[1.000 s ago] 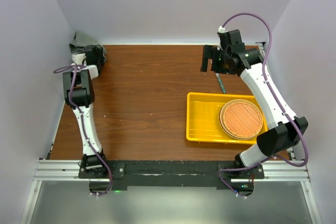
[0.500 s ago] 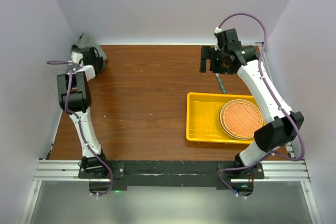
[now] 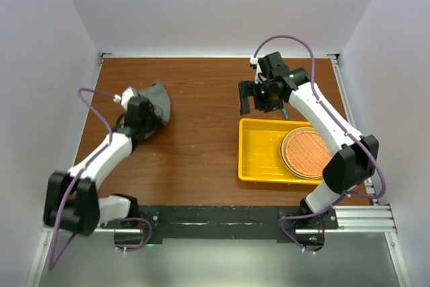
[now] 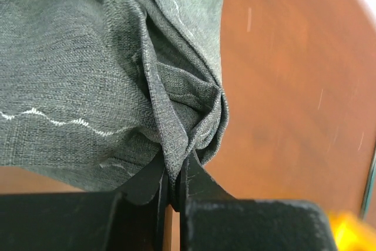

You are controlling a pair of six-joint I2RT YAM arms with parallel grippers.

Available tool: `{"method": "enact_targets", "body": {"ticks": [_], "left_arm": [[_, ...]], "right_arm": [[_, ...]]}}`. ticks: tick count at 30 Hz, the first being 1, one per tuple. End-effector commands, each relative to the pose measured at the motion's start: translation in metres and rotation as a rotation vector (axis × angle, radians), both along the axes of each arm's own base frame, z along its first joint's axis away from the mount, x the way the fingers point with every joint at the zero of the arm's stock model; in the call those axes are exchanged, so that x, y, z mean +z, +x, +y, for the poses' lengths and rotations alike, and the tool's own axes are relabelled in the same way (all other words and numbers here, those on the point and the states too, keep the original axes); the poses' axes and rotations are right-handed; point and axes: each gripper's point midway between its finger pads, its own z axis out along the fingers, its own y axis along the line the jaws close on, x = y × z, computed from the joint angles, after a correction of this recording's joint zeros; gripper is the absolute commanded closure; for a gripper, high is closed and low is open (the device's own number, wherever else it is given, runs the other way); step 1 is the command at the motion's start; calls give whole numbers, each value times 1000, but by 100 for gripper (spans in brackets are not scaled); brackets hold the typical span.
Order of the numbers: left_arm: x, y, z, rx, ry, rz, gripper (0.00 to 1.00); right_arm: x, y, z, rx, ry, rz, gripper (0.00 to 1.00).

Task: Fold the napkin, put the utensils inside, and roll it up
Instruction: Move the napkin to the centre of the board

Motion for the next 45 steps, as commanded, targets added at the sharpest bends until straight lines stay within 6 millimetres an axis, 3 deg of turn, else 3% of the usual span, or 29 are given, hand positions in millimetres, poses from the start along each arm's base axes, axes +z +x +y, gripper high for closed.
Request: {"method": "enact_targets", "body": {"ticks": [1, 2, 4, 5, 7, 8, 11, 13, 16, 17, 18, 20, 21, 22, 24, 25, 26, 32, 34, 36, 38, 41, 42, 44, 45], "left_arm": [[-15, -58, -27, -143, -10, 32, 80], [-8, -73, -40, -208, -29, 35, 72], [12, -85, -50, -309, -31, -7, 66], [19, -97, -55, -359, -44, 21, 53], [42, -110, -47, -366, -21, -1, 44], [50, -119, -37, -335, 7, 15, 35], [65, -132, -11, -198, 35, 7, 19], [59, -131, -5, -148, 36, 55, 19], [29, -133, 0, -78, 33, 215, 19], [21, -135, 0, -66, 24, 260, 19], [17, -133, 1, -58, 19, 280, 19], [13, -124, 11, -38, 54, 279, 21], [14, -121, 17, -27, 74, 268, 22], [16, -116, 28, -12, 99, 254, 24], [16, -105, 29, -35, 65, 220, 30], [11, -102, 36, -24, 46, 241, 31], [8, -102, 31, -43, 10, 253, 32], [-10, -90, 20, -53, -51, 298, 24], [-16, -84, 19, -50, -59, 323, 24], [-14, -73, 18, -48, -65, 322, 25], [-16, -64, 17, -36, -80, 334, 27], [-24, -58, 18, 20, -112, 359, 27], [-27, -57, 18, 56, -140, 368, 26], [-33, -54, 22, 101, -161, 381, 25], [-35, -51, 23, 126, -173, 382, 25]], "right_arm": [[11, 6, 27, 78, 93, -79, 2], [12, 5, 34, 82, 119, -71, 2], [11, 2, 54, 112, 162, -70, 2], [10, 0, 62, 127, 176, -64, 2], [8, -12, 88, 186, 213, -46, 2], [3, -13, 95, 201, 212, -38, 2], [-7, -19, 129, 257, 230, -31, 2], [-9, -14, 144, 246, 238, -42, 2], [-21, -3, 174, 228, 214, -56, 2], [-15, -4, 190, 248, 231, -73, 2], [-33, -3, 201, 258, 215, -45, 3], [-33, -4, 225, 284, 221, -60, 5], [-52, -2, 234, 286, 203, -40, 11], [-56, -2, 242, 284, 209, -39, 17], [-62, -2, 259, 301, 228, -32, 32], [-80, -3, 264, 308, 212, -3, 33], [-81, -6, 273, 329, 220, 0, 33], [-115, -12, 288, 352, 220, 47, 33], [-120, -10, 288, 334, 212, 49, 42], [-125, -12, 285, 330, 191, 67, 59], [-119, -10, 280, 318, 173, 56, 75], [-115, -19, 270, 324, 162, 68, 84], [-102, -22, 268, 328, 177, 56, 85], [-100, -31, 260, 339, 177, 72, 87], [-88, -34, 258, 342, 193, 56, 91]]}}
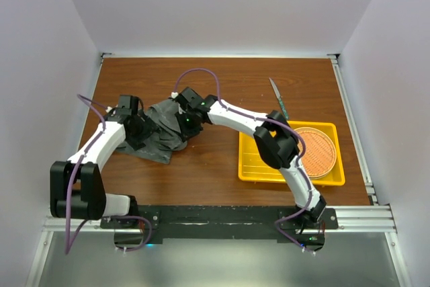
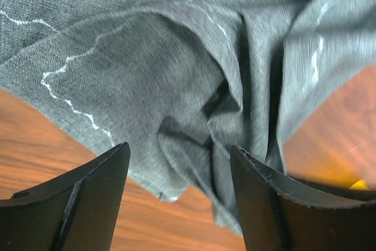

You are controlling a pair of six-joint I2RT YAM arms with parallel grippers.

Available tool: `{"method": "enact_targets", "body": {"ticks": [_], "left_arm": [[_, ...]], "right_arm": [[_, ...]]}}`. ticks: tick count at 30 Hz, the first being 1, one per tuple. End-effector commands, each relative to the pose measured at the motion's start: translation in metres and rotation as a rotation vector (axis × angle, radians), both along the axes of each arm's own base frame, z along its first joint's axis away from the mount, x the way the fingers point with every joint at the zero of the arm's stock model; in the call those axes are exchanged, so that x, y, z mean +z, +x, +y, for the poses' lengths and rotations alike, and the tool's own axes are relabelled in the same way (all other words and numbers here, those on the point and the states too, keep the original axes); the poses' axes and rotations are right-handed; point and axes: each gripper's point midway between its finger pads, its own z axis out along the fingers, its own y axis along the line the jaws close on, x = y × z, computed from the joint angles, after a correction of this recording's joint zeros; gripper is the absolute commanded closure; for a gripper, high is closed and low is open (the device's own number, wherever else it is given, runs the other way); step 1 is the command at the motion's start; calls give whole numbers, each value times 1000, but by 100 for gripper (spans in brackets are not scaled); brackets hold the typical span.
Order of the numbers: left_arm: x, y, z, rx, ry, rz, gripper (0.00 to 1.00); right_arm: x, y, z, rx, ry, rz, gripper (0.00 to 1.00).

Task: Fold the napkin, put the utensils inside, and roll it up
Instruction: Move the napkin to the centre of the board, then flatten the napkin out

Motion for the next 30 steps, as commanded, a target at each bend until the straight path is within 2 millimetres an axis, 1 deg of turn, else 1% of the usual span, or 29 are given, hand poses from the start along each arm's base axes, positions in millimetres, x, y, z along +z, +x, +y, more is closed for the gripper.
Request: {"method": "enact_targets", "body": {"ticks": [1, 2, 3, 4, 5, 6, 7, 8, 9, 10, 11, 13, 14, 15, 16, 18, 19, 20, 21, 22, 23, 24, 25, 26, 27, 28, 29, 30], "left_arm": [[12, 30, 4, 128, -47, -73, 24], [12, 32, 5, 134, -47, -77, 24], [8, 34, 5, 148, -51, -65, 24], [7, 34, 7, 162, -47, -55, 24], [5, 34, 7, 173, -48, -45, 24], [-1, 33, 6, 193, -57, -27, 24], [-5, 31, 6, 206, -62, -17, 24], [-6, 31, 6, 213, -65, -14, 24], [-8, 32, 7, 220, -61, -12, 24], [-10, 33, 8, 222, -54, -16, 24], [-11, 34, 8, 217, -54, -20, 24], [-15, 34, 6, 191, -54, -7, 25], [-18, 32, 6, 185, -54, 4, 26], [-23, 30, 5, 173, -54, 17, 29], [-27, 28, 2, 159, -67, 18, 42], [-28, 29, -1, 126, -78, -5, 60], [-27, 33, -6, 100, -100, -39, 74], [-22, 38, -8, 81, -106, -66, 80], [-18, 42, -8, 55, -99, -88, 86], [-6, 54, -8, 46, -94, -123, 100], [4, 63, -6, 40, -83, -149, 100], [15, 72, -4, 19, -61, -178, 100], [47, 94, -2, 14, -43, -255, 100], [67, 108, 5, 25, -5, -304, 100], [90, 121, 9, 18, 21, -361, 100], [145, 148, 13, 28, 36, -499, 100], [175, 161, 14, 23, 44, -572, 100], [201, 175, 16, 6, 68, -638, 100]], "right_arm": [[63, -11, -10, 5, 84, -56, 94], [57, -21, -15, 14, 81, -21, 96], [68, -24, -16, 13, 102, -25, 100], [70, -27, -18, 11, 107, -16, 100], [66, -35, -22, 17, 105, 12, 100], [69, -39, -22, 21, 121, 17, 100], [77, -42, -24, 8, 144, 24, 100], [74, -50, -28, 8, 144, 44, 100], [77, -53, -27, 11, 168, 49, 100], [85, -56, -30, 3, 189, 48, 100], [82, -59, -34, 4, 183, 55, 100], [85, -63, -36, -1, 192, 62, 100], [87, -63, -40, -9, 194, 63, 100], [88, -61, -41, -17, 196, 61, 100], [89, -60, -42, -28, 197, 61, 100], [91, -46, -48, -71, 206, 67, 100], [96, -33, -53, -105, 230, 80, 100], [92, -25, -57, -127, 223, 101, 100], [95, -15, -60, -155, 235, 115, 100], [114, 3, -61, -167, 290, 117, 100], [123, 12, -61, -176, 315, 118, 100], [127, 20, -60, -180, 327, 123, 100], [163, 40, -56, -183, 385, 66, 100], [174, 44, -57, -183, 390, 68, 100], [179, 55, -57, -192, 390, 61, 100], [226, 73, -57, -191, 463, -22, 100], [244, 77, -58, -182, 494, -25, 100], [265, 84, -59, -190, 536, -50, 100]]}}
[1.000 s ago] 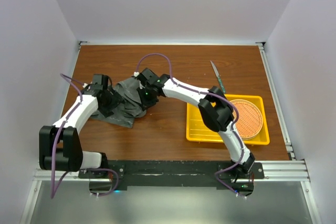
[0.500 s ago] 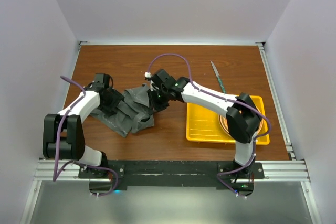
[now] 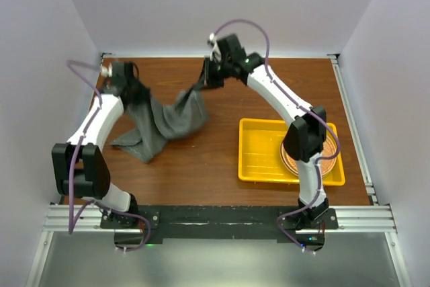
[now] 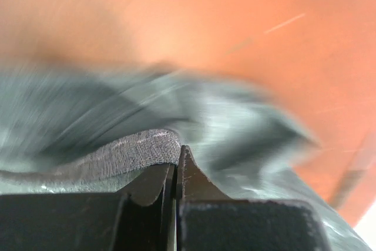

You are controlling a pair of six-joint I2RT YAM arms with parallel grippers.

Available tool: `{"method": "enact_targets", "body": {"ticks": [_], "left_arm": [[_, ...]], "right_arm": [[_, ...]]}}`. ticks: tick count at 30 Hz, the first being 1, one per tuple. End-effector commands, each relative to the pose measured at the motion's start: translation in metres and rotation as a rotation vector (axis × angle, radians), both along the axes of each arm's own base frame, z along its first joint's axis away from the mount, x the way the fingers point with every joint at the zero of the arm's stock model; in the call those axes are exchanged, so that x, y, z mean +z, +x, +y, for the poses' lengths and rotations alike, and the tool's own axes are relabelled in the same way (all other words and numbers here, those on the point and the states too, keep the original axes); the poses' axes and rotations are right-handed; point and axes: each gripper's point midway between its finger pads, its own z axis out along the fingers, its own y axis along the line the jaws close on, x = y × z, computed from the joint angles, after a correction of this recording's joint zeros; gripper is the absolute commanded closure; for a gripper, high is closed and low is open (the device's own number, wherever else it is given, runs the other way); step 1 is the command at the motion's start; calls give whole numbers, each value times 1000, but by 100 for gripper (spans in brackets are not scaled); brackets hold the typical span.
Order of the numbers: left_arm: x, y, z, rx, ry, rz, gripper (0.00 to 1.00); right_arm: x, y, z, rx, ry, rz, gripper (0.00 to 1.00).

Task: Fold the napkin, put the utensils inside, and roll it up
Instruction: Flatten the napkin out

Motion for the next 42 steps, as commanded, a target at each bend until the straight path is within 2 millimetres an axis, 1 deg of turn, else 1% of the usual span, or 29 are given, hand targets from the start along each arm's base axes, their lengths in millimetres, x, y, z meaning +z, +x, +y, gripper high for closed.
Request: {"method": "enact_targets", "body": {"ticks": [1, 3, 4, 6, 7, 8, 9, 10, 11, 12, 13, 14, 15, 16, 17, 18, 20, 21, 23, 24, 26, 27, 28, 30, 32, 33, 35, 37, 42], "left_arm": [[228, 101, 17, -12, 128, -619, 100], [291, 115, 19, -35, 184, -763, 100], [367, 111, 18, -40, 207, -939, 100], [444, 93, 20, -40, 259, -1107, 100], [466, 85, 17, -61, 276, -1175, 100], [479, 76, 16, -78, 296, -1217, 100], [489, 61, 17, -78, 313, -1240, 100], [484, 56, 20, -68, 321, -1225, 100], [477, 51, 22, -68, 343, -1205, 100], [453, 40, 27, -62, 362, -1150, 100], [440, 33, 27, -70, 375, -1126, 100], [423, 27, 29, -76, 391, -1093, 100], [385, 13, 34, -79, 415, -1006, 100], [363, 4, 44, -41, 439, -948, 100], [354, -18, 51, -13, 454, -929, 100], [293, -21, 56, -13, 456, -785, 100], [261, -53, 71, 65, 470, -720, 100], [200, -63, 81, 94, 498, -584, 100], [152, -93, 97, 222, 476, -488, 87], [99, -119, 107, 255, 506, -305, 79], [73, -138, 117, 289, 545, -208, 78], [63, -149, 117, 284, 547, -146, 61], [65, -152, 117, 290, 542, -133, 51], [84, -149, 116, 305, 526, -153, 31], [98, -141, 114, 305, 517, -171, 22], [118, -130, 109, 286, 490, -232, 20], [124, -112, 101, 217, 486, -241, 20], [137, -84, 76, 98, 407, -327, 25], [110, -16, -18, -321, 85, -480, 44]], "right_arm": [[165, 24, -1, 0, 271, -229, 100], [218, 28, -9, -11, 386, -320, 100], [254, 22, -23, -21, 440, -391, 100], [297, 13, -34, -20, 511, -516, 100], [292, 12, -38, -31, 499, -516, 100], [308, -4, -50, -46, 505, -543, 100], [301, -8, -52, -54, 490, -523, 100], [268, -5, -52, -62, 442, -448, 100], [258, -18, -58, -60, 416, -407, 100], [238, -21, -60, -57, 382, -368, 100], [191, -26, -60, -45, 326, -266, 100], [171, -31, -61, -36, 300, -229, 100], [156, -41, -65, -18, 283, -199, 100], [113, -48, -68, -15, 234, -113, 100], [99, -55, -67, 14, 228, -84, 100], [84, -60, -68, 35, 207, -71, 100], [45, -71, -69, 58, 156, -11, 100], [25, -75, -68, 92, 121, 8, 100], [-9, -91, -69, 133, 45, 70, 100], [-22, -96, -70, 160, 17, 75, 100], [-51, -117, -77, 188, -54, 157, 85], [-61, -124, -82, 214, -99, 165, 81], [-65, -132, -84, 238, -134, 170, 65], [-65, -140, -95, 252, -195, 159, 54], [-47, -141, -94, 256, -169, 107, 39], [-42, -141, -93, 258, -161, 95, 37], [-29, -138, -92, 262, -162, 71, 36], [-22, -128, -96, 249, -200, 25, 35], [-34, -100, -105, 187, -319, -12, 34]]}}
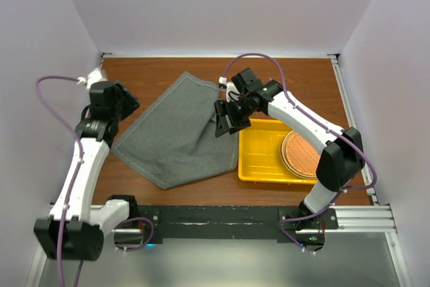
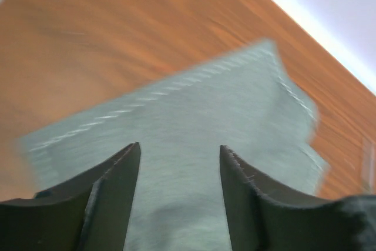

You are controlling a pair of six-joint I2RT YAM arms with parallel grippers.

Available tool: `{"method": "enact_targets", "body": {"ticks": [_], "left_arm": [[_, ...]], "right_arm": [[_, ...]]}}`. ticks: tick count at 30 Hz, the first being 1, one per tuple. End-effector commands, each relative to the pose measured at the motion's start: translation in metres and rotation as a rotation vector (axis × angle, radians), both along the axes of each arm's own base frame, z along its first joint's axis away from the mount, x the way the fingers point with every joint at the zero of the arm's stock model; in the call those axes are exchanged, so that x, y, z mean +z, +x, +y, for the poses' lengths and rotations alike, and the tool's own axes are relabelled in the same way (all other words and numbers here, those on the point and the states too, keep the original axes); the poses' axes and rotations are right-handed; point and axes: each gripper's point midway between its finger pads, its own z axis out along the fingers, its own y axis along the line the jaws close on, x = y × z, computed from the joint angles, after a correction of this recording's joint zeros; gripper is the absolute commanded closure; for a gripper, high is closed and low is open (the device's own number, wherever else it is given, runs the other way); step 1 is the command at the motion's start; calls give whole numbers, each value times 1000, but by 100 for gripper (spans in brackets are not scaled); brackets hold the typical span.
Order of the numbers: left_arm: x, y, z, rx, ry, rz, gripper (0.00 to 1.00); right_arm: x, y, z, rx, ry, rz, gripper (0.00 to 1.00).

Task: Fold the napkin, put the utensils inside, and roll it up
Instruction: Flatten the napkin out

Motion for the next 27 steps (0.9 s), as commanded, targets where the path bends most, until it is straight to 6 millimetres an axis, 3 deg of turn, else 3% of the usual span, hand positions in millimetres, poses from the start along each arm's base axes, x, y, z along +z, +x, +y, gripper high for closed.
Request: {"method": "enact_targets", "body": {"ticks": [1, 2, 3, 4, 5, 7, 8, 9, 10, 12, 13, 14, 16, 19, 24, 25, 26, 27], "left_arm": [[-16, 57, -83, -429, -213, -87, 48], [-37, 68, -93, -458, -240, -43, 53], [-35, 81, -101, -489, -241, -82, 55], [-39, 89, -105, -505, -236, -89, 57], [-57, 99, -110, -517, -234, -65, 63], [-55, 122, -114, -528, -223, -140, 68], [-74, 134, -117, -526, -232, -115, 74], [-78, 145, -116, -515, -230, -127, 76], [-107, 153, -116, -503, -244, -64, 78], [-123, 170, -114, -475, -243, -20, 89], [-153, 171, -112, -449, -252, 63, 92], [-160, 176, -109, -429, -250, 95, 100], [-192, 176, -101, -386, -247, 187, 100], [-217, 170, -80, -289, -234, 283, 100], [-231, 159, -41, -167, -192, 332, 100], [-234, 160, -16, -119, -201, 336, 100], [-238, 156, -7, -104, -207, 360, 100], [-240, 154, 1, -92, -211, 374, 100]], "right_arm": [[2, 32, -10, -46, -111, -89, 35], [0, 36, -12, -66, -135, -80, 35], [-6, 40, -8, -89, -143, -54, 36], [2, 48, -3, -110, -123, -67, 36], [5, 53, 3, -144, -100, -60, 37], [2, 63, 11, -190, -78, -47, 37], [2, 69, 17, -219, -49, -40, 38], [3, 73, 21, -228, -35, -38, 38], [-6, 79, 23, -239, -48, -33, 39], [-12, 90, 21, -274, -75, -45, 39], [-23, 94, 20, -286, -102, -33, 39], [-26, 98, 20, -301, -109, -29, 39], [-35, 107, 17, -323, -113, 1, 39], [-40, 120, 11, -353, -131, -4, 39], [-62, 139, 8, -398, -135, 17, 39], [-65, 145, 10, -405, -125, 7, 39], [-80, 151, 10, -417, -141, 15, 40], [-79, 160, 14, -426, -130, -2, 39]]}}
